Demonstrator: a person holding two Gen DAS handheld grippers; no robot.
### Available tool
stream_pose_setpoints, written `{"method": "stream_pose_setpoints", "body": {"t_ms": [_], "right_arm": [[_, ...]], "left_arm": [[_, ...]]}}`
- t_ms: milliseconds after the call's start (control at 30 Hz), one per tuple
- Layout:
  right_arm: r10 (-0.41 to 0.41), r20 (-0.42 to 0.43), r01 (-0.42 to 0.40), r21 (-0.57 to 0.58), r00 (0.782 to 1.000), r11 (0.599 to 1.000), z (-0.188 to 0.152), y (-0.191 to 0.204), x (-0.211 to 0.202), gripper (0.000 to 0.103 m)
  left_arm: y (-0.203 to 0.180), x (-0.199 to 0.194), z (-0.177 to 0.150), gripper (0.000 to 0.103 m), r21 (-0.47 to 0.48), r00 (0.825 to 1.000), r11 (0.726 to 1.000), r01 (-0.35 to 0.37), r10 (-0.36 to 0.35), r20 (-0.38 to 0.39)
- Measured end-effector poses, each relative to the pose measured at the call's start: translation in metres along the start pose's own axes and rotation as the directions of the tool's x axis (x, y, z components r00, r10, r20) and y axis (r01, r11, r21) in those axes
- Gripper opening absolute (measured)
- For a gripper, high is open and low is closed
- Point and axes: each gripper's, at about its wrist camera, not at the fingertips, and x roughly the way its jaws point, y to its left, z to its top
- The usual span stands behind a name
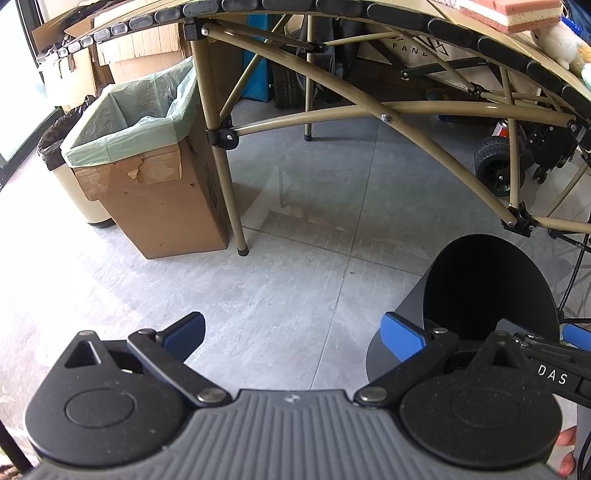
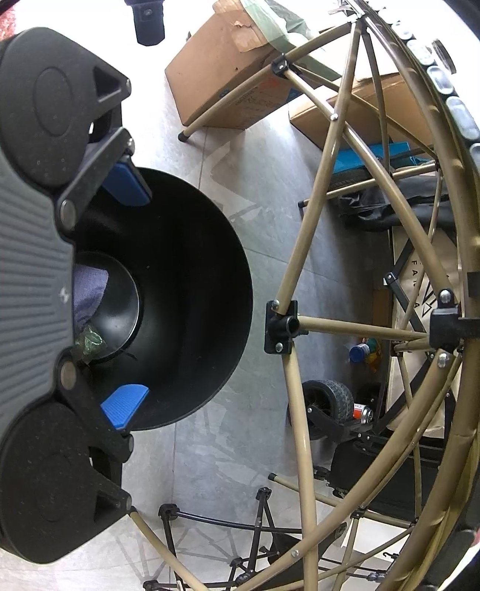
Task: Collect trash
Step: 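Lower the lavender cloth into the bin and open the right tool, then move both tools back up toward the items on the table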
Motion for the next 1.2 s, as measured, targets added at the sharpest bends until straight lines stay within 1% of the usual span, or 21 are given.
{"method": "stream_pose_setpoints", "body": {"t_ms": [233, 433, 600, 800, 933, 1000, 1033, 1100, 1200], "right_arm": [[0.012, 0.029, -0.012, 0.000, 1.000, 1.000, -0.001, -0.001, -0.011, 0.103], [0.022, 0.064, -0.022, -0.001, 0.998, 1.000, 0.000, -0.003, -0.024, 0.103], [0.036, 0.111, -0.037, 0.003, 0.993, 0.999, 0.003, -0.006, -0.042, 0.103], [0.048, 0.191, -0.049, 0.000, 0.980, 0.999, 0.009, -0.011, -0.073, 0.103], [0.089, 0.272, -0.089, -0.012, 0.958, 0.996, 0.015, -0.014, -0.102, 0.103], [0.114, 0.324, -0.114, -0.019, 0.939, 0.993, 0.019, -0.016, -0.119, 0.103], [0.121, 0.353, -0.120, -0.027, 0.928, 0.992, 0.021, -0.016, -0.127, 0.103], [0.118, 0.425, -0.112, -0.039, 0.897, 0.993, 0.026, -0.016, -0.144, 0.103], [0.078, 0.509, -0.068, -0.038, 0.857, 0.997, 0.034, -0.016, -0.163, 0.103]], "left_arm": [[-0.003, -0.008, 0.001, 0.103, 0.006, 1.000, 1.000, 0.007, -0.008, 0.019], [-0.004, -0.018, 0.001, 0.103, 0.014, 0.998, 1.000, 0.006, -0.007, 0.055], [-0.005, -0.034, 0.003, 0.103, 0.012, 0.994, 1.000, 0.023, -0.024, 0.103], [-0.006, -0.058, 0.003, 0.103, 0.019, 0.981, 0.998, 0.053, -0.056, 0.185], [-0.005, -0.077, 0.006, 0.103, 0.011, 0.969, 0.997, 0.080, -0.080, 0.236], [-0.006, -0.088, 0.008, 0.103, 0.011, 0.959, 0.996, 0.090, -0.090, 0.268], [-0.006, -0.094, 0.009, 0.103, 0.011, 0.953, 0.995, 0.096, -0.095, 0.286], [-0.008, -0.104, 0.012, 0.103, 0.015, 0.939, 0.994, 0.110, -0.108, 0.325], [-0.013, -0.115, 0.018, 0.103, 0.022, 0.926, 0.993, 0.117, -0.117, 0.360]]}}
